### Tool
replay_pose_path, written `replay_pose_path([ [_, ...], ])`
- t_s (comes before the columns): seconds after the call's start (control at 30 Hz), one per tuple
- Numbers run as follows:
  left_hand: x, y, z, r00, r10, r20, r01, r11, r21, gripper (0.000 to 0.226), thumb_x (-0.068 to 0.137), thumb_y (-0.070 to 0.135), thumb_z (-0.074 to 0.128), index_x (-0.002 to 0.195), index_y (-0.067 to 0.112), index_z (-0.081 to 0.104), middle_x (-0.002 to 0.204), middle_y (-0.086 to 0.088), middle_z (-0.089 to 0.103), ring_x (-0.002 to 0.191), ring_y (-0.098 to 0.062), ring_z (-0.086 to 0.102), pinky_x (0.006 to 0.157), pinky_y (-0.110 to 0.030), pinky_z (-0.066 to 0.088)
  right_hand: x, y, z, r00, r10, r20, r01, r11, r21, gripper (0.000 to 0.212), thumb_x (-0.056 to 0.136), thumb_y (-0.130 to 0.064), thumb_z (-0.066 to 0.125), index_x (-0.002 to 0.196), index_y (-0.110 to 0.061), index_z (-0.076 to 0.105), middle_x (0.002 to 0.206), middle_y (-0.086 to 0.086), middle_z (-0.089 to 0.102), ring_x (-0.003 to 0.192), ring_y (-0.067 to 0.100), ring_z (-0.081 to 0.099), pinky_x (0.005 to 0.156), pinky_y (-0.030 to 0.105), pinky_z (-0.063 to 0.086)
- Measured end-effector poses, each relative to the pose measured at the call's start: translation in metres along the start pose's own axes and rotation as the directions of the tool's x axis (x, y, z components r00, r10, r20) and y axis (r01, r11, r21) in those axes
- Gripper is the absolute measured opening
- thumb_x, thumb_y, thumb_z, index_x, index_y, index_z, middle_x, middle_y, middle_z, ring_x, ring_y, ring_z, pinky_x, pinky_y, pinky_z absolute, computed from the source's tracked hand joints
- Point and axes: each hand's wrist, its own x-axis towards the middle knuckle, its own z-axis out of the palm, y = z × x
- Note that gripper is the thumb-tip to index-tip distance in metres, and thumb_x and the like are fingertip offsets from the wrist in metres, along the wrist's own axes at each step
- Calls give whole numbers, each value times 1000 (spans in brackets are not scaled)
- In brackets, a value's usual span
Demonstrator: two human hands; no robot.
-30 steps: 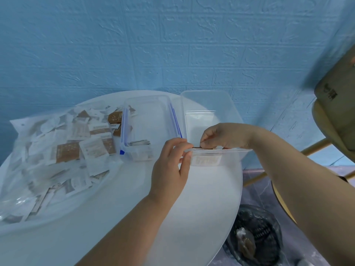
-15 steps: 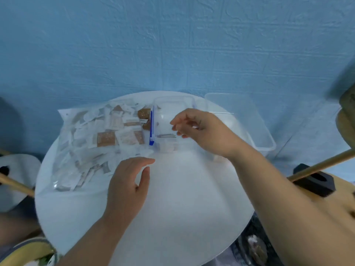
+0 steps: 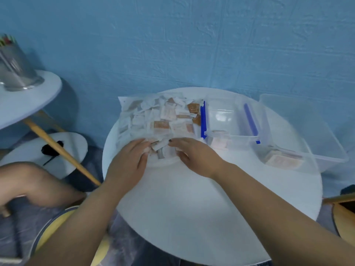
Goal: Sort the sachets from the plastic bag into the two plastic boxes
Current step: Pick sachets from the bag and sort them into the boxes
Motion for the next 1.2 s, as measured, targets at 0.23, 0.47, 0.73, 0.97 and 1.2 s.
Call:
replay_pose_path([
  [0.23, 7, 3, 17, 959, -2, 283, -63, 973, 220, 59, 99, 43, 23, 149, 19, 4, 157, 3, -5, 143, -12, -1, 113, -27, 10, 11, -1, 13, 985, 96, 142, -59, 969, -241, 55, 98, -27, 40, 147, -14, 19, 155, 5, 19, 141, 20, 19, 113, 28, 16],
  [0.47, -8, 1, 8, 965, 129, 227, -147, 987, 64, 49, 95, 45, 24, 136, 26, 43, 139, 9, 43, 127, -9, 37, 99, -23, 32, -4, 0, 9, 984, 14, 178, 8, 992, -127, 37, 97, -25, 43, 134, -24, 48, 146, -4, 39, 135, 12, 34, 108, 23, 24],
  [0.73, 6, 3, 14, 987, 52, 154, -61, 997, 54, 46, 96, 28, 45, 140, 22, 37, 147, 8, 32, 134, -10, 27, 104, -21, 25, -2, -1, 12, 985, 169, -17, -170, 971, -167, 35, 95, -22, 42, 129, -17, 48, 127, 6, 56, 114, 24, 52, 89, 32, 44],
  [0.97, 4, -3, 15, 988, 139, 72, -143, 988, 55, 26, 87, 24, 58, 111, 19, 67, 118, 5, 64, 107, -20, 59, 84, -27, 43, -2, -4, 9, 982, 189, 20, -188, 982, -25, 41, 94, -31, 50, 135, -26, 47, 134, -3, 53, 117, 16, 53, 94, 25, 40],
  [1.2, 7, 1, 15, 991, 71, 115, -77, 996, 52, 41, 92, 26, 55, 133, 18, 50, 141, 5, 45, 131, -15, 37, 103, -19, 23, 2, 4, 9, 961, 255, -109, -259, 965, -28, 36, 93, -18, 52, 129, -22, 54, 130, -1, 57, 115, 16, 54, 93, 24, 41],
])
